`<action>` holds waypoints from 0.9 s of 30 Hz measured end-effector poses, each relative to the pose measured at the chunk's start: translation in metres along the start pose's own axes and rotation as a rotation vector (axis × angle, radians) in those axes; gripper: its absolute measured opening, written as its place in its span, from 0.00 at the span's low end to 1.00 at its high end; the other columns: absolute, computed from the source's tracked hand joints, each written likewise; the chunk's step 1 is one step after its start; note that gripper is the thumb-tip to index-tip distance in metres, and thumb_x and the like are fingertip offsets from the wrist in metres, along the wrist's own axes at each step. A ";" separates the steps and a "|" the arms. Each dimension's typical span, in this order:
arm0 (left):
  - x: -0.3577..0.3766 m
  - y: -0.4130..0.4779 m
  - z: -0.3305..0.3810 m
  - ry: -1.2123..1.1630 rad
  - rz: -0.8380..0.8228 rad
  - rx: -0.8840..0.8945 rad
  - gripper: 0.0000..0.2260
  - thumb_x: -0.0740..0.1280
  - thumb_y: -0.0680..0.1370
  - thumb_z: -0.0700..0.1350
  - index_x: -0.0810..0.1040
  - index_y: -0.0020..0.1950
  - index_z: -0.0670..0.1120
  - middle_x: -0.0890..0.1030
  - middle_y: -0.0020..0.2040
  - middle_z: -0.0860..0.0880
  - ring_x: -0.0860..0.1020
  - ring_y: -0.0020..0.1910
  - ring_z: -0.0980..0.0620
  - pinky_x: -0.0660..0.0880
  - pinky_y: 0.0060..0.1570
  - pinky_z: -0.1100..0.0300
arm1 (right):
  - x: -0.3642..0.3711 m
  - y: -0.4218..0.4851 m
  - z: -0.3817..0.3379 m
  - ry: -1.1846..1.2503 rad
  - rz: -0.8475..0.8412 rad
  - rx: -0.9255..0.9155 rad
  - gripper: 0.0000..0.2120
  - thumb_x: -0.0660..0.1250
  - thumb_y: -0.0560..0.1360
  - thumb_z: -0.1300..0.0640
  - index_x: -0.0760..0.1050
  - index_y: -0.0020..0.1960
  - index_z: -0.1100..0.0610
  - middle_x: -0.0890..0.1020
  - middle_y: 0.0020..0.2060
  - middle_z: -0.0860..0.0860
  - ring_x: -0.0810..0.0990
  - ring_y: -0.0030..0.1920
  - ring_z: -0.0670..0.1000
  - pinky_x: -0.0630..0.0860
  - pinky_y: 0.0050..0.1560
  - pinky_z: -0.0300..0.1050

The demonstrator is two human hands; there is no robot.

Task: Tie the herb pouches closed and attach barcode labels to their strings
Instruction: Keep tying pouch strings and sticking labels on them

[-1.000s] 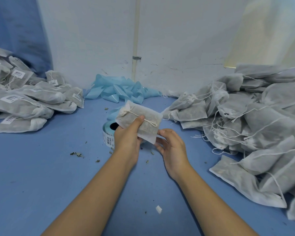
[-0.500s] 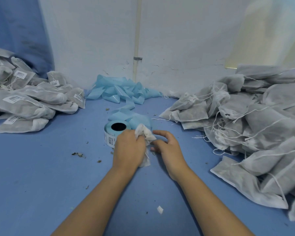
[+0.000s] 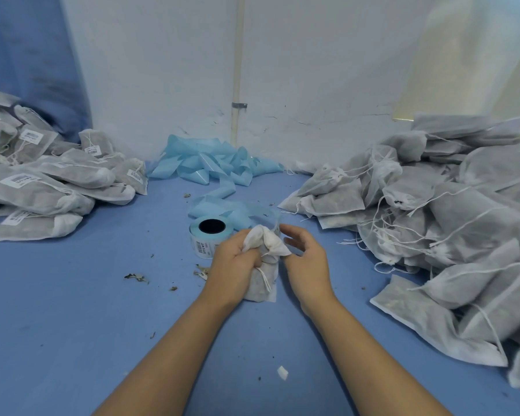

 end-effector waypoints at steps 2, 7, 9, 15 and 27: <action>0.002 0.000 -0.001 -0.026 -0.022 -0.023 0.10 0.59 0.61 0.38 0.74 0.38 0.37 0.75 0.35 0.50 0.73 0.37 0.54 0.70 0.40 0.62 | 0.004 -0.001 -0.001 -0.010 -0.041 -0.005 0.18 0.68 0.74 0.66 0.76 0.57 0.47 0.79 0.57 0.43 0.76 0.58 0.41 0.73 0.53 0.31; 0.004 -0.001 -0.002 -0.039 -0.046 -0.021 0.06 0.59 0.61 0.38 0.74 0.35 0.43 0.75 0.31 0.58 0.72 0.33 0.61 0.69 0.36 0.70 | -0.002 0.001 0.005 0.157 -0.007 0.074 0.21 0.65 0.74 0.68 0.72 0.59 0.46 0.77 0.57 0.41 0.77 0.56 0.36 0.75 0.50 0.31; 0.006 -0.001 -0.002 -0.033 -0.063 -0.012 0.08 0.59 0.61 0.38 0.75 0.37 0.41 0.76 0.33 0.56 0.73 0.35 0.59 0.70 0.37 0.70 | -0.010 0.002 0.012 0.268 0.065 0.141 0.23 0.64 0.75 0.70 0.70 0.64 0.50 0.76 0.60 0.45 0.78 0.58 0.46 0.77 0.54 0.39; -0.001 0.001 -0.003 -0.082 -0.008 -0.017 0.09 0.60 0.61 0.38 0.77 0.37 0.46 0.78 0.33 0.58 0.75 0.36 0.60 0.71 0.39 0.69 | -0.023 0.001 0.018 0.345 0.231 0.183 0.24 0.67 0.75 0.69 0.67 0.67 0.55 0.75 0.58 0.48 0.78 0.43 0.45 0.76 0.40 0.33; -0.009 0.001 -0.015 -0.188 -0.004 -0.183 0.08 0.62 0.66 0.30 0.77 0.36 0.41 0.78 0.32 0.51 0.76 0.34 0.55 0.72 0.33 0.69 | -0.001 0.001 0.004 -0.042 0.042 0.028 0.11 0.66 0.75 0.63 0.78 0.53 0.49 0.82 0.51 0.43 0.79 0.53 0.42 0.74 0.54 0.34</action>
Point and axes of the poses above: each hand's wrist, its own y-axis towards the middle knuckle, its own x-axis out of the palm, z = x × y, the point moved 9 cm from there along y, towards the middle knuckle
